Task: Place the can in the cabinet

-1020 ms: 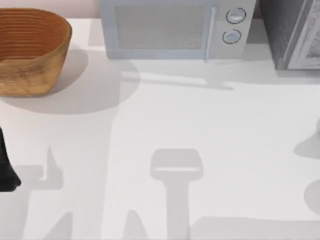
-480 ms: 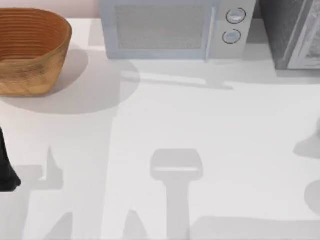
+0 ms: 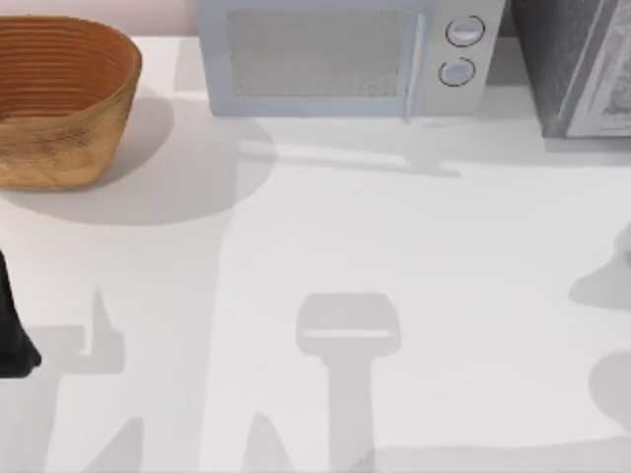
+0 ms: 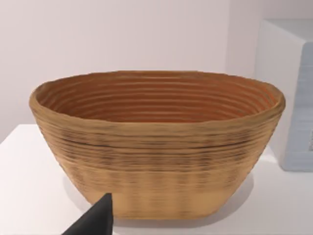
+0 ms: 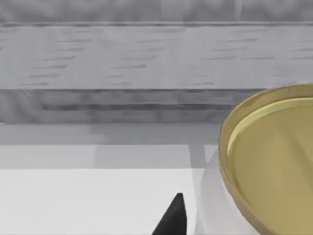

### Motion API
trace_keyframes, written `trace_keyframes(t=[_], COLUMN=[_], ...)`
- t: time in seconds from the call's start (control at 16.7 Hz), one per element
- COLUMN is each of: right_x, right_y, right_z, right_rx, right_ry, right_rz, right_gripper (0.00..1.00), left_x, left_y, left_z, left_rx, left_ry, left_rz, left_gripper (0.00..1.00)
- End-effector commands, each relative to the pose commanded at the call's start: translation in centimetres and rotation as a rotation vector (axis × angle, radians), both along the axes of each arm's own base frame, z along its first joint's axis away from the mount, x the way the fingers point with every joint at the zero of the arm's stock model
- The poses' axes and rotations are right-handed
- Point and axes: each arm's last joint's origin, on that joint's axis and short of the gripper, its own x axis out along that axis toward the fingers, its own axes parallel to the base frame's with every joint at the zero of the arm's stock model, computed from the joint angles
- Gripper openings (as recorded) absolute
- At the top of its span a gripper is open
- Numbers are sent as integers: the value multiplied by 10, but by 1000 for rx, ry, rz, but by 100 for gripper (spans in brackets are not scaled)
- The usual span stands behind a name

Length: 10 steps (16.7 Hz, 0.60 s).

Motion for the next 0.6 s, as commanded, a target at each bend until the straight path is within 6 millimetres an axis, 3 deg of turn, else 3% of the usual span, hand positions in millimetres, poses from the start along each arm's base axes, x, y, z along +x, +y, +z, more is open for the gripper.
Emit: trace_keyframes(t=[0.3, 0.6], right_x=[9, 2], right_y=[-2, 0], right_z=[50, 109], right_rx=[1, 8], right_ry=[9, 25], right_rz=[1, 2], right_gripper=[0, 0], left_x=[0, 0], left_y=[0, 0], left_z=[0, 0], left_rx=[0, 0], left_ry=[0, 0], left_rz=[0, 0], left_gripper=[100, 100])
